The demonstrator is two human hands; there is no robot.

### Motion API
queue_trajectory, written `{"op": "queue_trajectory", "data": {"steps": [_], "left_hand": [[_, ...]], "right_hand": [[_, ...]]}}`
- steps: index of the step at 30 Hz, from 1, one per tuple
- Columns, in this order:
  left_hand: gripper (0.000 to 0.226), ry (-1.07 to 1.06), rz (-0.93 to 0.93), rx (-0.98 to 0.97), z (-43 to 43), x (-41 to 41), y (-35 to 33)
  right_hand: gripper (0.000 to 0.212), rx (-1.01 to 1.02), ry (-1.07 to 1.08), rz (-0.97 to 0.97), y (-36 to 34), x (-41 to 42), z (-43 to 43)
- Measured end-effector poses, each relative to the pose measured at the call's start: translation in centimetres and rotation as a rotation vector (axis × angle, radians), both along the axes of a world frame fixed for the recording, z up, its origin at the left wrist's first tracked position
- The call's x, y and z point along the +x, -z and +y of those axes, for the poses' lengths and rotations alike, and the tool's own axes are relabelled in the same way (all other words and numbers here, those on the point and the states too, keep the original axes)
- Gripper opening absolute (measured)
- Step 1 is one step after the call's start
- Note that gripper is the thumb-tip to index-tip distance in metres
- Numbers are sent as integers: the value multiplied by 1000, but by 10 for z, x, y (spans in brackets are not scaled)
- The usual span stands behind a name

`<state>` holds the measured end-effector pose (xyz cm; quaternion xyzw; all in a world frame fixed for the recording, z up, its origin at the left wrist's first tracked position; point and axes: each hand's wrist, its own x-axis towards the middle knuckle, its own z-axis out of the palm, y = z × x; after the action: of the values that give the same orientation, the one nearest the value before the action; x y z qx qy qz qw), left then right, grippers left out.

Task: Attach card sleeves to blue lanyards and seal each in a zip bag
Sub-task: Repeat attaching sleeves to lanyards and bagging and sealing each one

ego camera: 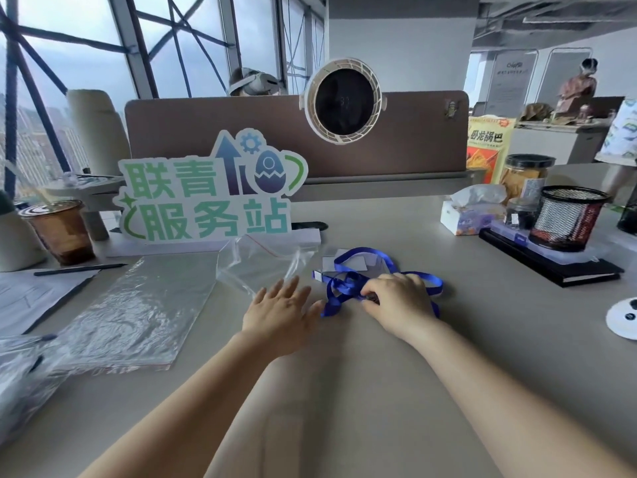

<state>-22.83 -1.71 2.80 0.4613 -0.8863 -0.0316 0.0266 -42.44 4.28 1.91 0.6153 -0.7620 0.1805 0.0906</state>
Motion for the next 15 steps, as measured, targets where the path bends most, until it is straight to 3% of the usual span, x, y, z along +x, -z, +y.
{"op": "queue_trajectory", "data": {"steps": [4,6,10,15], "left_hand": [[48,-102,-90,-219,10,-2,-3],[41,-56,-42,-319,20,-8,-2],[36,16,163,-125,23,-23,4],[46,72,269,57,11,-40,5]], "right_hand": [[18,-63,155,43,-1,-15,3],[18,-82,192,25,-1,-23,7],[14,-159,165,-251,0,-27,9],[8,-297,125,-520,-6,-26,13]]}}
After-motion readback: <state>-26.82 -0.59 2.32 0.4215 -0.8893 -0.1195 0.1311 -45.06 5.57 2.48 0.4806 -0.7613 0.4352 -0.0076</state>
